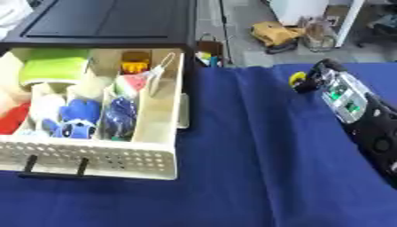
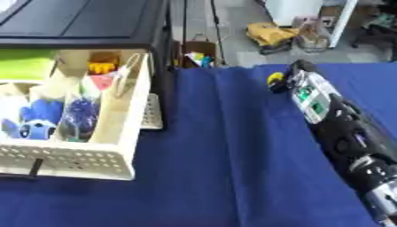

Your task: Pick up objects from table and place into drawer.

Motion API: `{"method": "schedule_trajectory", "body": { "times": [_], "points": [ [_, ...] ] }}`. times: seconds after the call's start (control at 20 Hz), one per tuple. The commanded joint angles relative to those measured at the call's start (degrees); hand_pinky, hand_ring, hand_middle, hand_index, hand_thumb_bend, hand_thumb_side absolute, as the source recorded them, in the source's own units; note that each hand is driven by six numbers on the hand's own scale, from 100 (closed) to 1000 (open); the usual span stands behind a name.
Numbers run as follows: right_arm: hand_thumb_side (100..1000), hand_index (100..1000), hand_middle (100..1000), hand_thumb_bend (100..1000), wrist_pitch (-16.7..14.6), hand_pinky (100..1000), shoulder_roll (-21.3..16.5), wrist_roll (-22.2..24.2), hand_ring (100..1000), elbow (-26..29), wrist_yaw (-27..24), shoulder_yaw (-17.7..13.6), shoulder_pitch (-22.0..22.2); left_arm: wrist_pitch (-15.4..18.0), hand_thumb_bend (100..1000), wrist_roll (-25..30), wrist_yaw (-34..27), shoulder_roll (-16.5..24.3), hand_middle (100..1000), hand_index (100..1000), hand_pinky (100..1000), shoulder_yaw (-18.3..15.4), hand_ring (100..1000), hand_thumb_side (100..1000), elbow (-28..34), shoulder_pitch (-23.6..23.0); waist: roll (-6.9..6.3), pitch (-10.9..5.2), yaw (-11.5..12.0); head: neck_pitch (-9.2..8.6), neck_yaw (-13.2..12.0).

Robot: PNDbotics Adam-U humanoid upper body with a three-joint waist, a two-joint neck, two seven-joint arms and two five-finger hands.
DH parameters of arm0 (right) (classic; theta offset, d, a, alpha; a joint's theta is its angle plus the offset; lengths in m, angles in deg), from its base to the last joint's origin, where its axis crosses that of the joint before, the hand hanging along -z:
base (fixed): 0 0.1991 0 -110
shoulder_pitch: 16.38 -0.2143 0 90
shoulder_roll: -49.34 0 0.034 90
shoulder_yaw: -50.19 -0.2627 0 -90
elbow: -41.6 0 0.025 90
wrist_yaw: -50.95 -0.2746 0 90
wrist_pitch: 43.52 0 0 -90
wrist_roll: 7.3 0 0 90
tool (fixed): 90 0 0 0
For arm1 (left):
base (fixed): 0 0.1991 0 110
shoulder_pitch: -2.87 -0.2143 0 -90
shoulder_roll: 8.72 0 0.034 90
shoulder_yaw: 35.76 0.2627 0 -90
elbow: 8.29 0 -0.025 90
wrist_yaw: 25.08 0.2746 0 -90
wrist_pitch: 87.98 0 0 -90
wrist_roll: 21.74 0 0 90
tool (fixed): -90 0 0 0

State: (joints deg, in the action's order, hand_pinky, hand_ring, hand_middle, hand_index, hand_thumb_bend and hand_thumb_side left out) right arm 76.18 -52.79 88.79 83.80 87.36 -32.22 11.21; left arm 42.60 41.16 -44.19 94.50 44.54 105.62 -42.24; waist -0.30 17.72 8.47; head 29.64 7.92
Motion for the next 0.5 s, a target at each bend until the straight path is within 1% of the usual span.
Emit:
{"method": "schedule_trajectory", "body": {
  "times": [0.05, 0.3, 0.35, 0.4, 0.5],
  "points": [
    [251, 518, 284, 100, 0.2, 672, -2.5, -1.1, 782, 2.6, -0.8, -0.1, -0.7, 2.6, 316, -2.5, -0.2, 1.0, 523, 699, 284, -0.3, 475, 1000, 0.7, 0.5, -0.11, -1.51, -0.1, -0.5, -0.2],
    [247, 492, 263, 100, 0.7, 663, -3.7, -2.2, 776, 5.7, -1.9, 0.4, -0.2, 2.6, 316, -2.4, -0.3, 1.1, 524, 700, 284, -0.3, 475, 1000, 0.7, 0.5, -0.07, -1.68, -0.2, -0.46, -0.4],
    [266, 489, 260, 100, 0.8, 662, -3.9, -2.4, 776, 6.5, -2.3, 0.4, -0.1, 2.6, 319, -2.4, -0.3, 1.2, 523, 700, 284, -0.3, 475, 1000, 0.7, 0.5, -0.07, -1.74, -0.2, -0.45, -0.4],
    [246, 489, 259, 100, 1.0, 662, -4.2, -2.5, 776, 7.2, -2.6, 0.4, 0.0, 2.6, 317, -2.3, -0.3, 1.2, 523, 700, 284, -0.3, 475, 1000, 0.7, 0.5, -0.06, -1.79, -0.2, -0.46, -0.4],
    [247, 486, 256, 100, 1.4, 662, -4.8, -2.8, 776, 8.7, -3.2, 0.5, 0.2, 2.6, 317, -2.3, -0.3, 1.2, 523, 700, 284, -0.3, 475, 1000, 0.7, 0.5, -0.04, -1.9, -0.3, -0.5, -0.5]
  ]
}}
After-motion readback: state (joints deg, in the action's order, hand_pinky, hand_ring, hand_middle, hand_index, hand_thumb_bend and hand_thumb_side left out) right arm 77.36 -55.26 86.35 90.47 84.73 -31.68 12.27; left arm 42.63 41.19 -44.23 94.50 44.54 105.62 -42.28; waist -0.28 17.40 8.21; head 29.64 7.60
